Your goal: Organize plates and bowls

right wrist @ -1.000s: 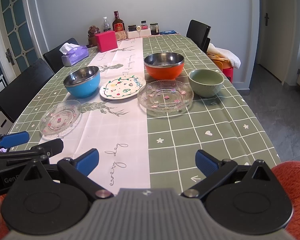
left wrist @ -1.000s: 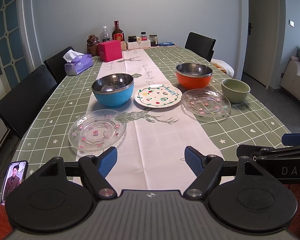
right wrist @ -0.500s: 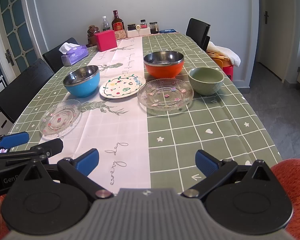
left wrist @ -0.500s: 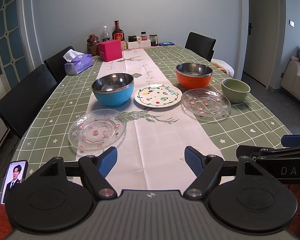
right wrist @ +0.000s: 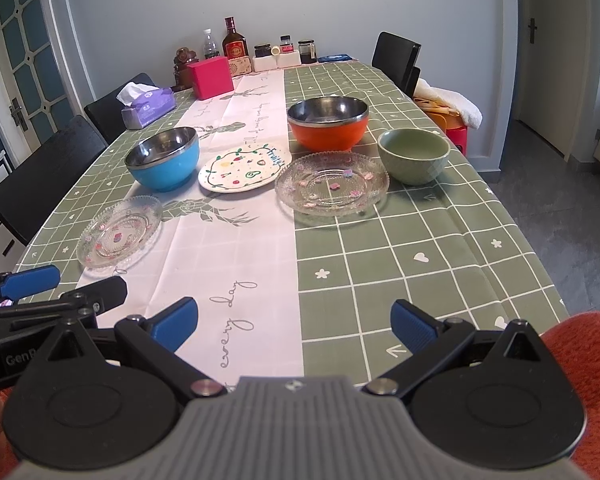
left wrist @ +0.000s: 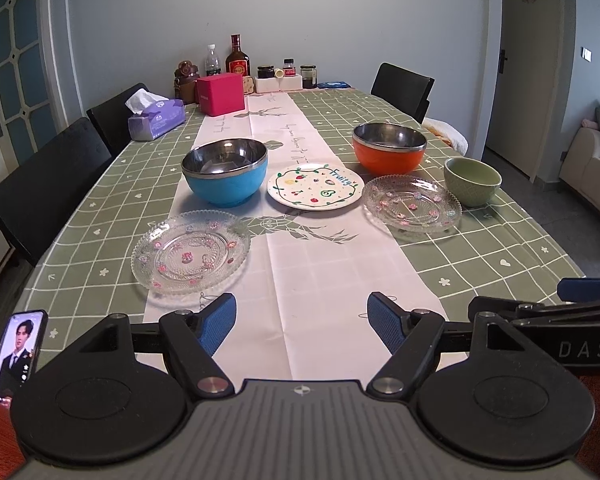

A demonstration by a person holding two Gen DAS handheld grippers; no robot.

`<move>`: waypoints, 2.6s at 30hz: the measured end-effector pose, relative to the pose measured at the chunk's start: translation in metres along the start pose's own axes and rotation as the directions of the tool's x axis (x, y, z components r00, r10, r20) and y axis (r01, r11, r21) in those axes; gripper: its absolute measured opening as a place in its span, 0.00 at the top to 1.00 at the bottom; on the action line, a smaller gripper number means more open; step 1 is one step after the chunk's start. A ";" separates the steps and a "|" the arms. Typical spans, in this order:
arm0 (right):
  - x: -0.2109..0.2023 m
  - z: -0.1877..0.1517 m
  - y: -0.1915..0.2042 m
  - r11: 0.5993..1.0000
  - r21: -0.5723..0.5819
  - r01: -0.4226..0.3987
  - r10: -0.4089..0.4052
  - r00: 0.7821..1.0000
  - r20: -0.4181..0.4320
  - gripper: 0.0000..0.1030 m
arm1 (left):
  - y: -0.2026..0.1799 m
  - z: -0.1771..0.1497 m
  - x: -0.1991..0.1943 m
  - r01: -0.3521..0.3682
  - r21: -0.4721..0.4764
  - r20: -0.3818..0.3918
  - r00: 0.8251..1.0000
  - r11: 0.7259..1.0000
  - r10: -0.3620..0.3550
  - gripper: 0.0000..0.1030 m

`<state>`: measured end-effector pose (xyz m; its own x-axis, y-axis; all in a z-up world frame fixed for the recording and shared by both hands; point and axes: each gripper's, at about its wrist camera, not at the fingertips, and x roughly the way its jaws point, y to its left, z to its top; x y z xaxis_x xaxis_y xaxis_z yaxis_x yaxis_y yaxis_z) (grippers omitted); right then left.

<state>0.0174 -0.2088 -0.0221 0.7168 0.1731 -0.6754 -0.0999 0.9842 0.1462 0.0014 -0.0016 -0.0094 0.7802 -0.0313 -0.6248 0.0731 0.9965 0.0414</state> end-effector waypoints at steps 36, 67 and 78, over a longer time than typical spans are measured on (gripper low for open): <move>0.170 0.090 0.095 0.913 0.013 -0.408 0.402 0.893 -0.204 0.47 | 0.171 0.088 0.140 -0.006 -0.090 -0.228 0.974 0.996 -0.015 0.58; 0.242 0.085 0.091 0.828 0.263 -0.496 0.557 0.783 -0.278 0.93 | 0.219 0.075 0.198 0.025 -0.260 -0.339 0.934 0.965 -0.116 0.82; 0.232 0.089 0.075 0.855 0.270 -0.443 0.510 0.811 -0.287 0.94 | 0.204 0.079 0.182 0.056 -0.298 -0.316 0.936 0.953 -0.154 0.87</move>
<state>0.2377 -0.0984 -0.1030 0.3319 0.6533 -0.6805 -0.2161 0.7548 0.6193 0.2067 0.1899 -0.0530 0.5226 -0.1583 -0.8377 -0.0716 0.9710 -0.2282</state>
